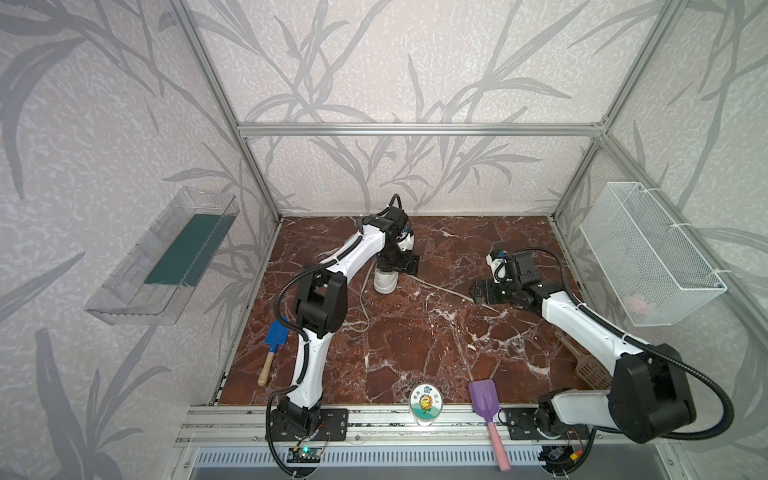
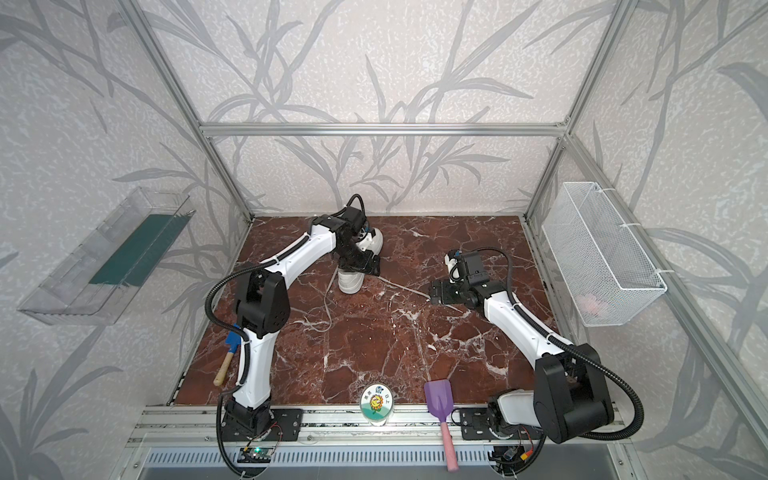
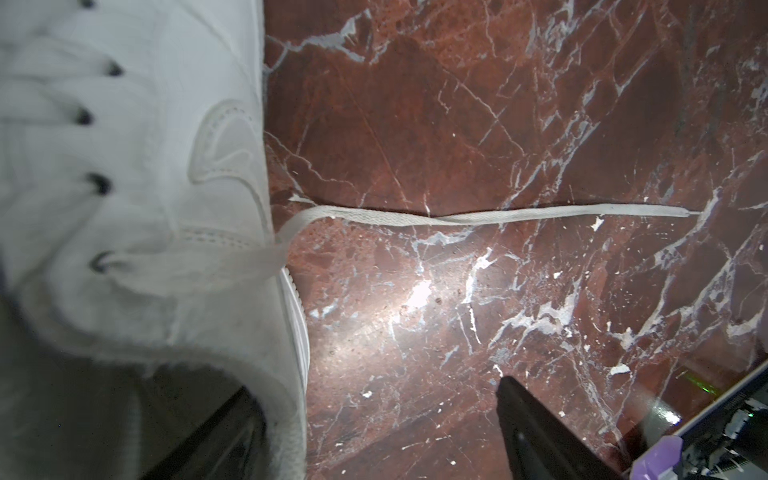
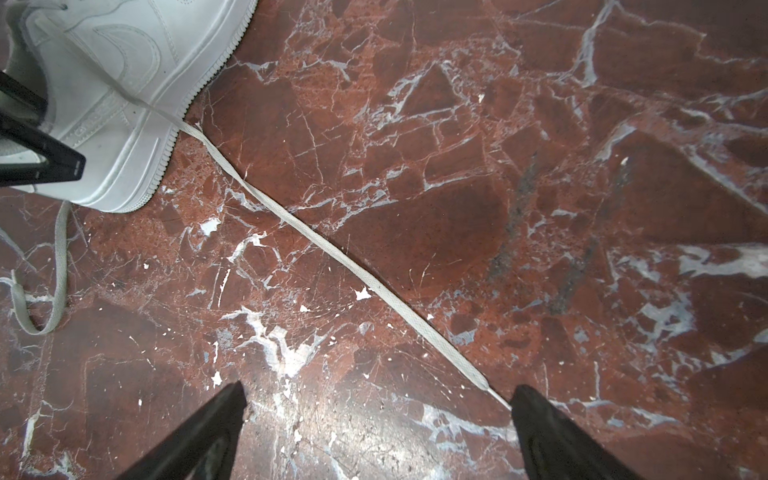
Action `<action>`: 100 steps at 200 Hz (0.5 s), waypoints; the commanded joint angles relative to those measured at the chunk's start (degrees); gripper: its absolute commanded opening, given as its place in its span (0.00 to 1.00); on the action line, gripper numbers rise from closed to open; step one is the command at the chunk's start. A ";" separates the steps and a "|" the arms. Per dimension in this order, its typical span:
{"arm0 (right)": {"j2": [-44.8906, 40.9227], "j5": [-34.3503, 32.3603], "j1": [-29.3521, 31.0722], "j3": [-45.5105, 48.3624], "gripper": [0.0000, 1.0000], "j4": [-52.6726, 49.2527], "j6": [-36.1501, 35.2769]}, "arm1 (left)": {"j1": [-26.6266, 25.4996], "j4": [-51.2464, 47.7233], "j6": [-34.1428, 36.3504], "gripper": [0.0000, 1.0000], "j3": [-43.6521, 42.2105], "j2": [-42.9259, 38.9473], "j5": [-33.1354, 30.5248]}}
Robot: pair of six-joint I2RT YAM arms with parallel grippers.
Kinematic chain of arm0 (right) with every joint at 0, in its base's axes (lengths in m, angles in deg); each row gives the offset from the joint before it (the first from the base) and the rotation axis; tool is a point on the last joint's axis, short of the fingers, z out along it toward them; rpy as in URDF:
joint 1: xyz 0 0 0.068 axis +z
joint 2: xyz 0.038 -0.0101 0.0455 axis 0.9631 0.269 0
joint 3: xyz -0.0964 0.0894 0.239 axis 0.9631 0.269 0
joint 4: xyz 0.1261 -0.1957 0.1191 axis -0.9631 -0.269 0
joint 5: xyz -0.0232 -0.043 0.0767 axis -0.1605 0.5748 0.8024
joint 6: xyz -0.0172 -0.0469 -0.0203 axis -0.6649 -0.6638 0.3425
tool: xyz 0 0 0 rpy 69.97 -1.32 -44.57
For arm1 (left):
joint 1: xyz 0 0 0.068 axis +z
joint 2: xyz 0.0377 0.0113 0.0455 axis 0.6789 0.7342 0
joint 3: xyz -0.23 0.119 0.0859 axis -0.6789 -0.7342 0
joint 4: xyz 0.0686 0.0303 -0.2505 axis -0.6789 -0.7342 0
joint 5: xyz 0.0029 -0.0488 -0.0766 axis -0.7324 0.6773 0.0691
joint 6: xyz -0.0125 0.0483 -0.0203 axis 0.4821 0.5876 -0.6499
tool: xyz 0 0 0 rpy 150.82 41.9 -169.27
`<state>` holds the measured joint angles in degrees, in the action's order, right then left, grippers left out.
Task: Tie the shoes
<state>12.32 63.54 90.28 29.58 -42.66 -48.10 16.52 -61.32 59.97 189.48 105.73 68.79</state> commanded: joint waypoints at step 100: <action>1.16 -0.03 0.16 -0.38 0.99 -0.75 0.25 | -8.43 4.37 -12.22 0.85 -13.42 -7.99 5.17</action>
<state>12.45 62.99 90.28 29.58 -43.10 -48.03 9.55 -55.68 52.17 179.49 100.70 70.04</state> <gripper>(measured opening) 0.990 0.851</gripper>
